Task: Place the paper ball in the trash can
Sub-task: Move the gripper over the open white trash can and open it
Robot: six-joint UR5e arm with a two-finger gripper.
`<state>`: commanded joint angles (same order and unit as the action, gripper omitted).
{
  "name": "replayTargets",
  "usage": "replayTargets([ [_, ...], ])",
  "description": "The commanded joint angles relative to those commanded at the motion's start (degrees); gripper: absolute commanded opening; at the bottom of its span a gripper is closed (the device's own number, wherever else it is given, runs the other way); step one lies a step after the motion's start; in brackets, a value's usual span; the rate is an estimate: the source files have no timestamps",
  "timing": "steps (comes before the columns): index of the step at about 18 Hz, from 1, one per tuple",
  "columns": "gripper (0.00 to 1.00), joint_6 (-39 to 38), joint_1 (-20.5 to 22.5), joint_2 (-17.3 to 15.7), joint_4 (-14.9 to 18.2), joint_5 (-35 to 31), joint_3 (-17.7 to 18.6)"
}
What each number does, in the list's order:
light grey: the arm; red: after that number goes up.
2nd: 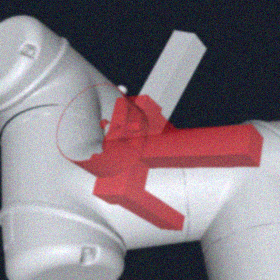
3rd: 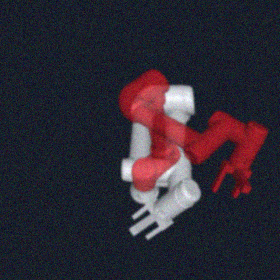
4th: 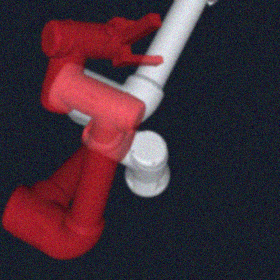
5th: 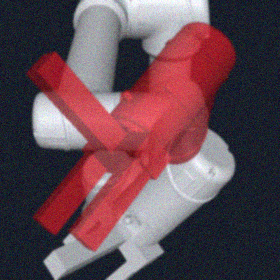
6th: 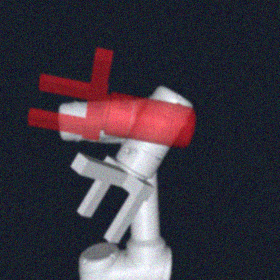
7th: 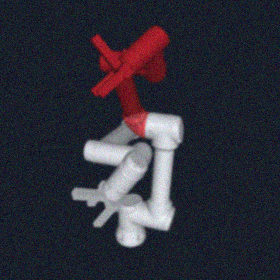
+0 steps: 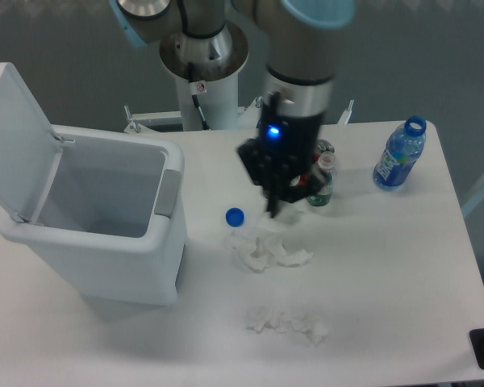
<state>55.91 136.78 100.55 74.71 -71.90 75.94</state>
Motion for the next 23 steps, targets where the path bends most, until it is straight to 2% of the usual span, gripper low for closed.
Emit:
replayTargets([
  [6,0.0,-3.44,-7.04,-3.16,-0.09,0.18,2.37],
  [7,0.02,-3.35,-7.57,-3.86,-0.09,0.18,2.98],
  [9,0.22,-2.92,-8.8,-4.22,-0.18,0.18,4.91],
  [11,0.5,-2.82,-9.33,-4.48,-0.18,-0.17,5.97],
  [12,0.83,-2.82,-9.42,-4.83,-0.01,-0.17,6.59],
  [13,1.0,-2.82,-9.68,-5.1,0.17,-0.17,7.29],
  [17,1.0,-3.09,-9.95,-7.9,0.26,-0.26,9.66],
  [20,1.0,-4.57,-9.34,-8.17,0.35,-0.52,9.67],
  [23,1.0,-6.78,-4.52,-8.26,-0.09,-3.49,9.23],
])
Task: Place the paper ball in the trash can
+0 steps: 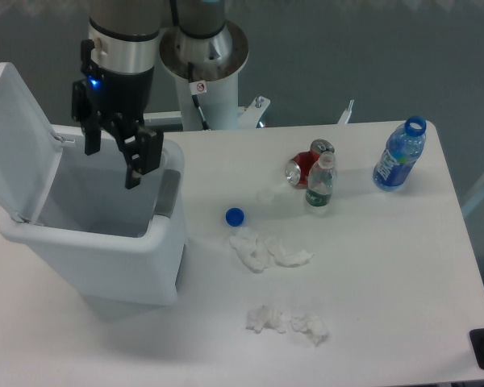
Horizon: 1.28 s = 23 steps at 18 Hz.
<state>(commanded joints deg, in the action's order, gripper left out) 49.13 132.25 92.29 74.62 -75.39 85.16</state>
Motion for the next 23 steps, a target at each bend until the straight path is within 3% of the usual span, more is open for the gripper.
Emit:
replayTargets([
  [4,1.0,4.03,8.35,0.52,0.08,-0.9,-1.05],
  [7,1.0,13.33,13.9,3.32,0.44,-1.59,-1.05],
  [10,1.0,18.71,15.14,6.84,0.0,-7.73,-1.4],
  [15,1.0,25.48,17.07,17.64,-0.53,-12.84,-5.18],
  [18,1.0,25.84,17.07,21.52,-3.42,-14.96,-5.54],
  [21,1.0,25.76,16.99,24.68,-8.34,-15.22,-5.36],
  [23,1.0,25.84,16.9,25.57,-9.84,-16.45,-5.27],
])
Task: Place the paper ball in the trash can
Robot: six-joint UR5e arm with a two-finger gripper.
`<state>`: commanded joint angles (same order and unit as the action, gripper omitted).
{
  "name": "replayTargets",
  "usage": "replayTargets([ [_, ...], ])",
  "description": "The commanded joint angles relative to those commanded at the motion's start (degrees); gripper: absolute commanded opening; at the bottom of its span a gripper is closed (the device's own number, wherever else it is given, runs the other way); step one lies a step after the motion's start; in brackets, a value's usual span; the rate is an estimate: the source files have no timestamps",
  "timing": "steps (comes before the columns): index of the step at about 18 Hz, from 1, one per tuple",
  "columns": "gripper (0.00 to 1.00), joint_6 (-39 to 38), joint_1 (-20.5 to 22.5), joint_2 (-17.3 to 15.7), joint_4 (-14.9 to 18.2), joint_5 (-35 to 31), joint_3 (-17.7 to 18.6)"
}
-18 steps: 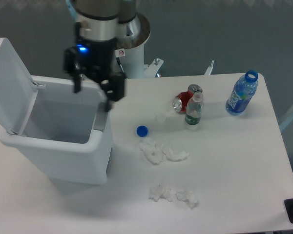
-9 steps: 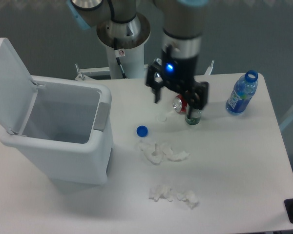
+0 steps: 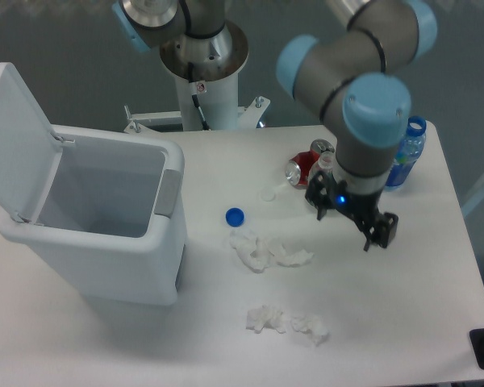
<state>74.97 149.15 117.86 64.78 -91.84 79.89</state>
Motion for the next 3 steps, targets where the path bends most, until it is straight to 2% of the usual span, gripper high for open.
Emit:
replayTargets([
  [3,1.0,0.0,-0.09,0.0,0.0,-0.09,0.18],
])
